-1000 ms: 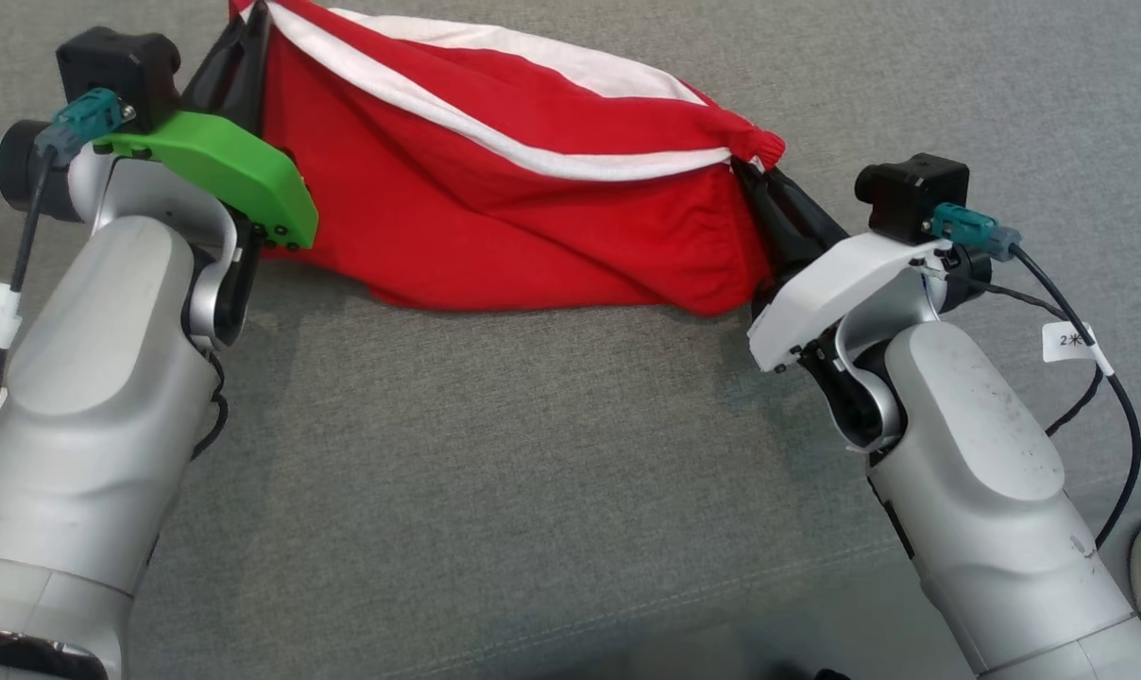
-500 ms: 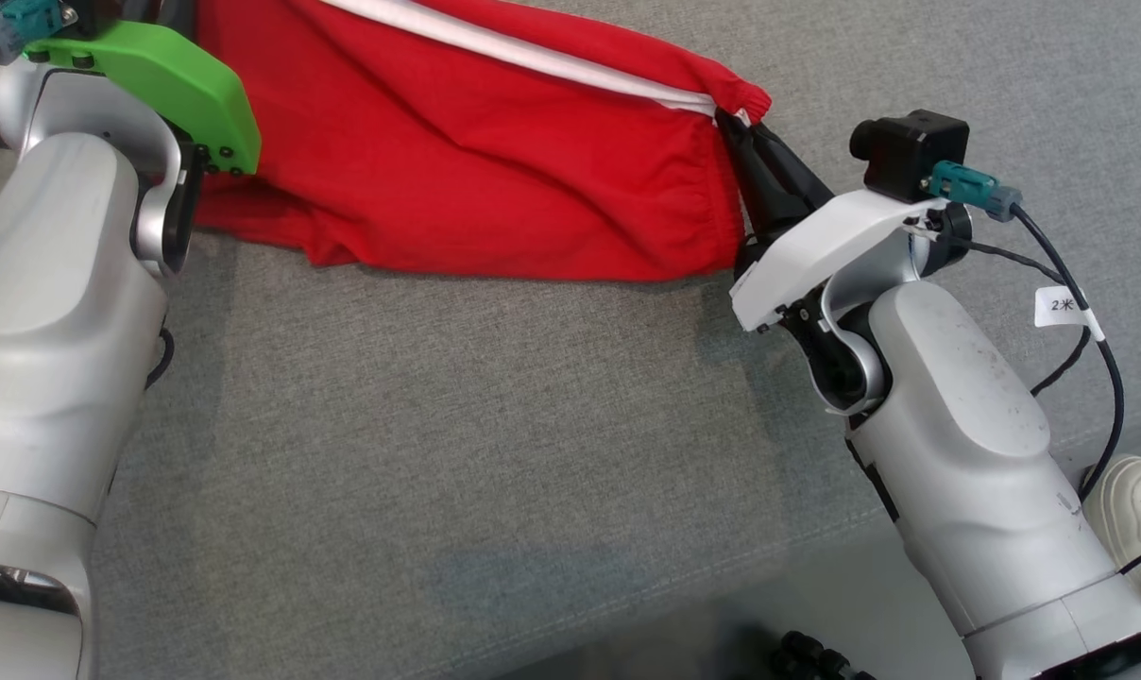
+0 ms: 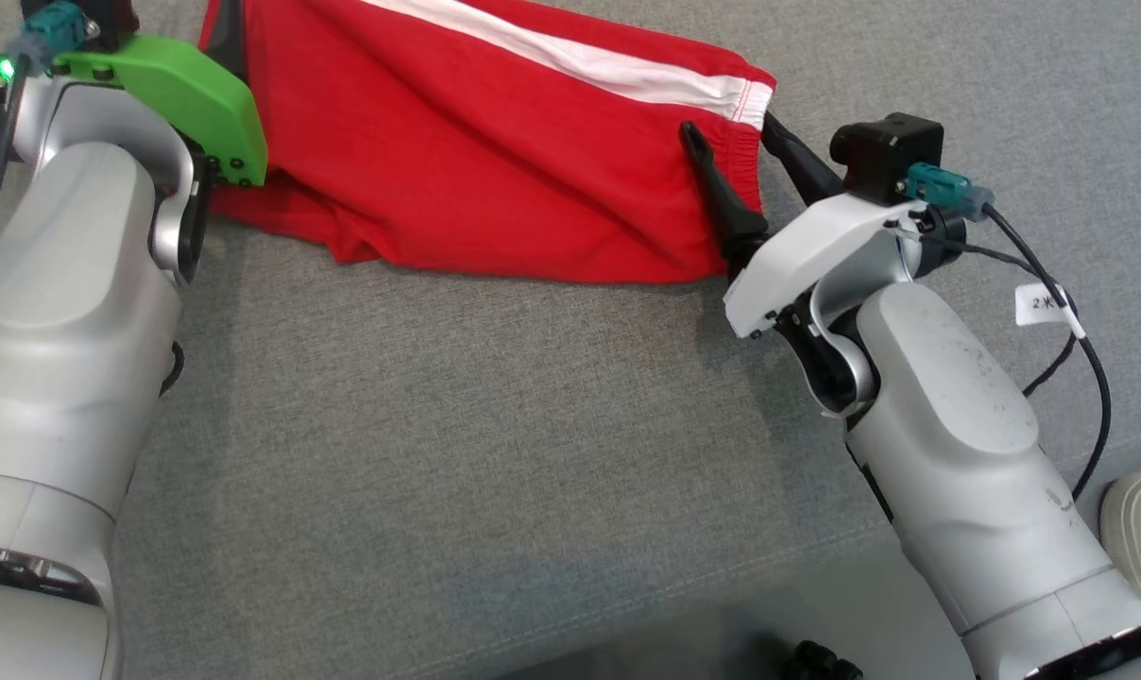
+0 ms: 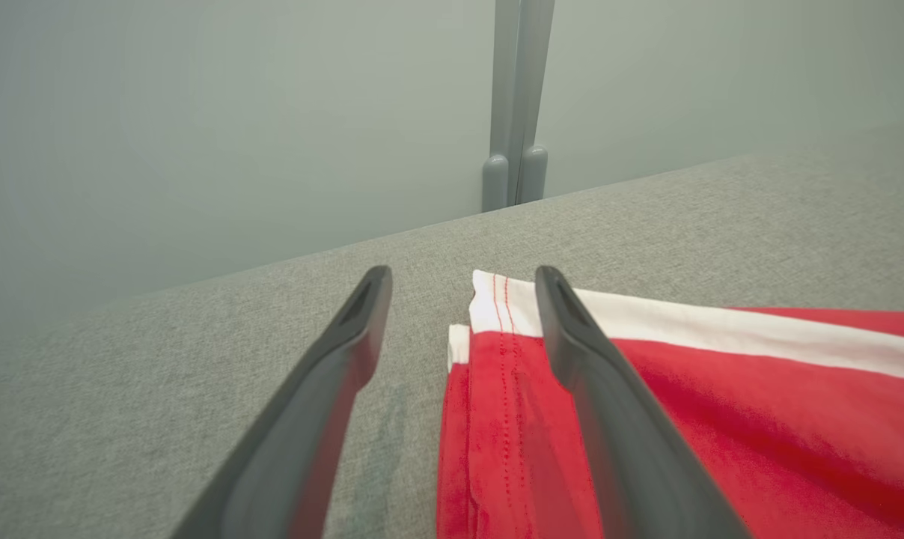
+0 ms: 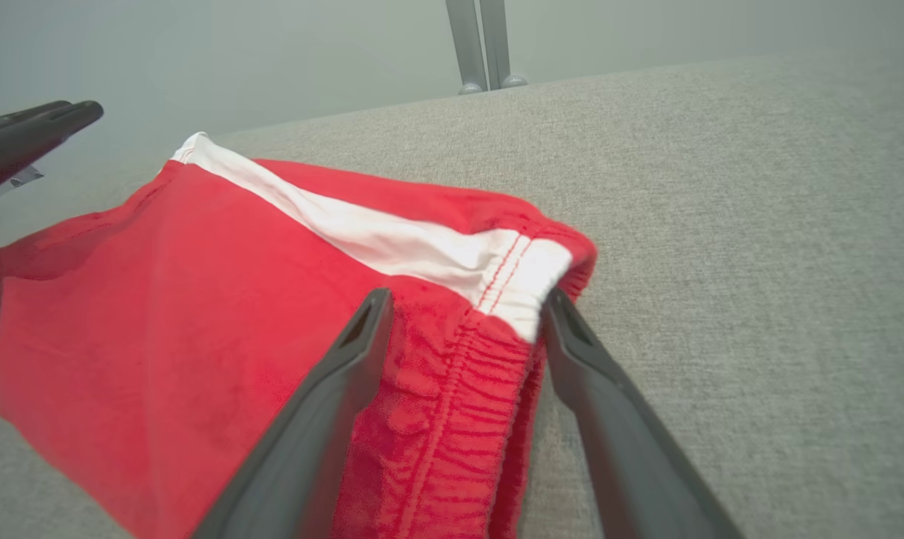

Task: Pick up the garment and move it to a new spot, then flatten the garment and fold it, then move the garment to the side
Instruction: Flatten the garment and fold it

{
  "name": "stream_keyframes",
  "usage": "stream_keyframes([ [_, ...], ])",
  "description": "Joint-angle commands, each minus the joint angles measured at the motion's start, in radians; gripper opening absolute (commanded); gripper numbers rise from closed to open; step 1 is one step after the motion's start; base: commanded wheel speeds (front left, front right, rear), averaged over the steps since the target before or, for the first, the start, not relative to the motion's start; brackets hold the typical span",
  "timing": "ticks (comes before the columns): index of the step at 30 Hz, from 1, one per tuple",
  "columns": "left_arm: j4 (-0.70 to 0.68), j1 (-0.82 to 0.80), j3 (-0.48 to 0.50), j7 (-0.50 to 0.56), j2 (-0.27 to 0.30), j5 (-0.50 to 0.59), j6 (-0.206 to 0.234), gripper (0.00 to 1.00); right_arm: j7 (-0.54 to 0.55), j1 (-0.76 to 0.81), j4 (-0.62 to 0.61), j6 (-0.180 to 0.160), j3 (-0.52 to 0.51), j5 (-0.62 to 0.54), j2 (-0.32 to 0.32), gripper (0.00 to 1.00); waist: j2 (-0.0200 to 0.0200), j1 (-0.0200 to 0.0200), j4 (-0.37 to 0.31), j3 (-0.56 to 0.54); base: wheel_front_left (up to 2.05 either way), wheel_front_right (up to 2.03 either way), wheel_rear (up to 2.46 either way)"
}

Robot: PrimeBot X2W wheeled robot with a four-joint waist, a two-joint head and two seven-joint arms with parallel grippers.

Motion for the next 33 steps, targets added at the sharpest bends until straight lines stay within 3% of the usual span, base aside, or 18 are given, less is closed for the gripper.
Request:
stream_keyframes([
  [1, 0.010, 0.025, -0.001, -0.010, 0.000, -0.004, -0.003, 1.00, -0.015, 0.029, -0.007, -0.001, -0.010, -0.016, -0.006, 1.00, 0.0000, -0.0001, 0.020, -0.027, 0.00, 0.00, 0.00],
  [16, 0.107, 0.202, -0.020, 0.005, -0.050, -0.047, -0.004, 1.00, -0.136, 0.422, -0.268, -0.001, -0.242, -0.285, -0.001, 1.00, 0.0000, -0.0001, 0.052, -0.201, 0.00, 0.00, 0.00],
  [24, 0.159, 0.256, -0.002, 0.063, -0.050, -0.094, -0.014, 1.00, -0.139, 0.598, -0.396, -0.001, -0.215, -0.276, -0.001, 1.00, 0.0000, -0.0001, 0.018, -0.256, 0.00, 0.00, 0.00],
  [33, 0.202, 0.254, 0.027, 0.079, -0.032, -0.133, -0.004, 1.00, -0.129, 0.713, -0.485, -0.001, -0.189, -0.256, 0.000, 1.00, 0.0000, -0.0001, -0.031, -0.235, 0.00, 0.00, 0.00],
])
